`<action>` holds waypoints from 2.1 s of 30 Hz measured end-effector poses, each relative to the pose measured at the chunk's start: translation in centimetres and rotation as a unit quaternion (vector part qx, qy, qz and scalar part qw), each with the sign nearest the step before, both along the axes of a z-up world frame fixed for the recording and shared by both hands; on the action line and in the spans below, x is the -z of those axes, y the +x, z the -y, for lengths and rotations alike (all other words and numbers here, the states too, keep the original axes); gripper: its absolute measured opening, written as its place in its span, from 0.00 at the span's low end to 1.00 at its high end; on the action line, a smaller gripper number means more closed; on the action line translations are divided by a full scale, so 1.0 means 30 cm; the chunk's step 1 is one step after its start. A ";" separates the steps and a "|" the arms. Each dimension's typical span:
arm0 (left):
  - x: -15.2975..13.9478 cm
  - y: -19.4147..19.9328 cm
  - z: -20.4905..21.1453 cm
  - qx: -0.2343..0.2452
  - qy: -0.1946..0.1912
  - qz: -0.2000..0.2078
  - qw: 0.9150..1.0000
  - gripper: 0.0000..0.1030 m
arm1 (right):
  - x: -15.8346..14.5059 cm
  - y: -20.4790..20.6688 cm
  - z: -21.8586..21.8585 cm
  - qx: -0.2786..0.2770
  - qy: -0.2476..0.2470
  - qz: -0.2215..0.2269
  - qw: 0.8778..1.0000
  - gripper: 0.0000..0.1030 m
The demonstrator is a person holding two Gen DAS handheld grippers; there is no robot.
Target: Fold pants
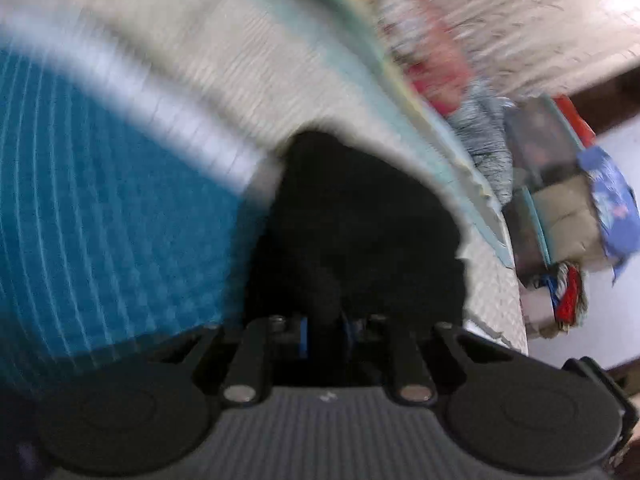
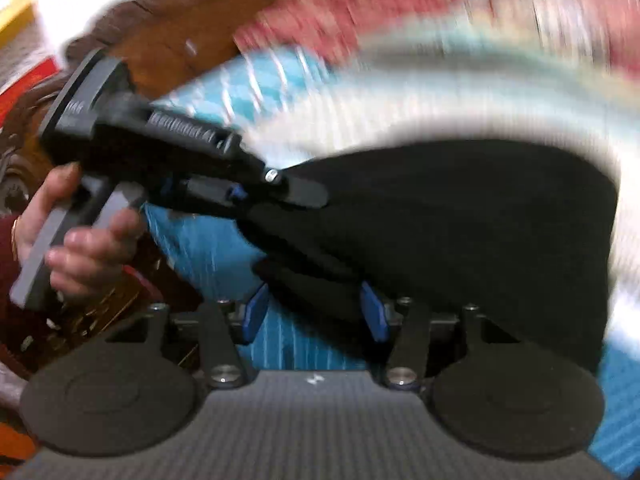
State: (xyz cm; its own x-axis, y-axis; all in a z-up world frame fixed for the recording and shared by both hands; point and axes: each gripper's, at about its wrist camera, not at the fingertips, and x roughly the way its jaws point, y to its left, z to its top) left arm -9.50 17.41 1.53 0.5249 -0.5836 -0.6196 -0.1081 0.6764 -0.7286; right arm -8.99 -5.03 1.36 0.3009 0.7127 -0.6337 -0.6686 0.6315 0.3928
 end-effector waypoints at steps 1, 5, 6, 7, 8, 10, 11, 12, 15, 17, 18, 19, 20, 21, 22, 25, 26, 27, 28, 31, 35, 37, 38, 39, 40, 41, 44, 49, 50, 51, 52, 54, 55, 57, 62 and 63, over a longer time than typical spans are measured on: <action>0.012 -0.005 -0.001 -0.010 -0.008 0.007 1.000 0.18 | -0.003 0.000 0.006 0.002 0.007 -0.002 1.000 0.52; -0.017 0.011 0.040 -0.008 0.032 0.027 0.999 0.20 | -0.069 -0.032 0.038 0.000 0.031 0.047 0.998 0.52; -0.020 0.022 0.060 -0.002 0.047 0.031 0.998 0.20 | -0.083 -0.028 0.053 0.004 0.042 0.053 0.998 0.52; -0.024 0.028 0.077 0.007 0.063 0.035 0.997 0.20 | -0.090 -0.018 0.070 0.013 0.052 0.057 0.997 0.51; -0.031 0.036 0.096 0.015 0.076 0.037 0.996 0.20 | -0.092 -0.010 0.084 0.026 0.058 0.058 0.996 0.50; -0.017 0.060 0.129 0.022 0.087 0.039 0.995 0.20 | -0.068 0.027 0.106 0.052 0.057 0.039 0.996 0.47; -0.011 0.063 0.142 0.026 0.093 0.040 0.995 0.20 | -0.048 0.052 0.112 0.067 0.050 0.025 0.996 0.41; 0.000 0.065 0.158 0.031 0.103 0.044 0.993 0.20 | -0.020 0.068 0.118 0.079 0.040 0.013 0.996 0.33; 0.017 0.078 0.201 0.042 0.136 0.060 0.988 0.21 | 0.054 0.115 0.142 0.112 0.040 -0.027 0.993 0.11; 0.012 0.081 0.191 0.042 0.129 0.052 0.989 0.21 | 0.059 0.132 0.171 0.124 0.067 -0.065 0.988 0.11; 0.012 0.082 0.180 0.043 0.122 0.048 0.990 0.21 | 0.054 0.131 0.171 0.121 0.068 -0.070 0.988 0.12; 0.010 0.078 0.167 0.042 0.111 0.045 0.992 0.21 | 0.045 0.123 0.169 0.113 0.069 -0.072 0.989 0.15; 0.009 0.071 0.153 0.039 0.100 0.044 0.993 0.21 | 0.032 0.111 0.165 0.107 0.071 -0.069 0.989 0.19; 0.003 0.063 0.134 0.033 0.085 0.041 0.995 0.23 | 0.016 0.095 0.169 0.102 0.074 -0.061 0.990 0.28; -0.003 0.055 0.114 0.027 0.070 0.041 0.996 0.26 | -0.003 0.081 0.177 0.096 0.079 -0.050 0.991 0.33; -0.050 0.014 0.087 0.008 0.057 0.051 0.997 0.43 | -0.046 0.050 0.221 0.102 0.087 -0.014 0.991 0.42; -0.067 0.002 0.083 0.000 0.070 0.053 0.996 0.46 | -0.054 0.048 0.237 0.113 0.086 -0.005 0.990 0.43; -0.090 -0.013 0.083 -0.005 0.087 0.058 0.995 0.51 | -0.060 0.043 0.258 0.128 0.084 0.004 0.988 0.44; -0.116 -0.029 0.087 -0.011 0.106 0.063 0.992 0.57 | -0.064 0.044 0.277 0.148 0.081 0.012 0.986 0.45; -0.174 -0.063 0.112 -0.024 0.161 0.068 0.984 0.59 | -0.059 0.052 0.313 0.210 0.069 0.019 0.975 0.48; -0.199 -0.087 0.165 -0.033 0.207 0.048 0.977 0.59 | -0.021 0.057 0.338 0.256 0.050 0.003 0.965 0.50; -0.189 -0.096 0.185 -0.030 0.214 0.042 0.975 0.59 | 0.012 0.069 0.328 0.263 0.028 -0.018 0.964 0.50; -0.179 -0.095 0.197 -0.026 0.219 0.037 0.975 0.59 | 0.030 0.072 0.324 0.269 0.015 -0.031 0.963 0.50; -0.170 -0.094 0.207 -0.024 0.225 0.031 0.974 0.62 | 0.053 0.080 0.319 0.275 0.006 -0.047 0.960 0.51; -0.162 -0.092 0.212 -0.025 0.230 0.026 0.972 0.66 | 0.083 0.095 0.321 0.280 0.001 -0.065 0.958 0.51; -0.155 -0.092 0.214 -0.027 0.233 0.022 0.972 0.69 | 0.097 0.097 0.324 0.284 0.000 -0.074 0.956 0.51; -0.146 -0.091 0.210 -0.034 0.246 0.017 0.968 0.79 | 0.102 0.098 0.318 0.287 0.001 -0.069 0.956 0.52; -0.128 -0.085 0.210 -0.036 0.247 0.012 0.968 0.82 | 0.114 0.088 0.329 0.293 0.006 -0.074 0.953 0.54; -0.126 -0.084 0.211 -0.036 0.247 0.011 0.968 0.82 | 0.113 0.075 0.339 0.295 0.008 -0.074 0.952 0.55; -0.125 -0.084 0.211 -0.036 0.248 0.010 0.968 0.82 | 0.114 0.075 0.340 0.298 0.007 -0.076 0.951 0.60; -0.123 -0.083 0.210 -0.036 0.248 0.009 0.968 0.82 | 0.119 0.072 0.351 0.301 0.009 -0.082 0.950 0.60; -0.121 -0.082 0.208 -0.035 0.249 0.008 0.968 0.82 | 0.122 0.070 0.365 0.307 0.020 -0.088 0.947 0.61; -0.121 -0.081 0.208 -0.034 0.250 0.008 0.968 0.82 | 0.121 0.068 0.367 0.307 0.021 -0.089 0.947 0.61; -0.118 -0.080 0.210 -0.032 0.252 0.007 0.967 0.82 | 0.118 0.063 0.369 0.308 0.022 -0.089 0.947 0.62; -0.106 -0.075 0.203 -0.032 0.249 0.004 0.968 0.85 | 0.123 0.057 0.378 0.313 0.033 -0.092 0.945 0.63; -0.104 -0.075 0.202 -0.033 0.248 0.003 0.968 0.86 | 0.124 0.056 0.381 0.314 0.035 -0.092 0.944 0.63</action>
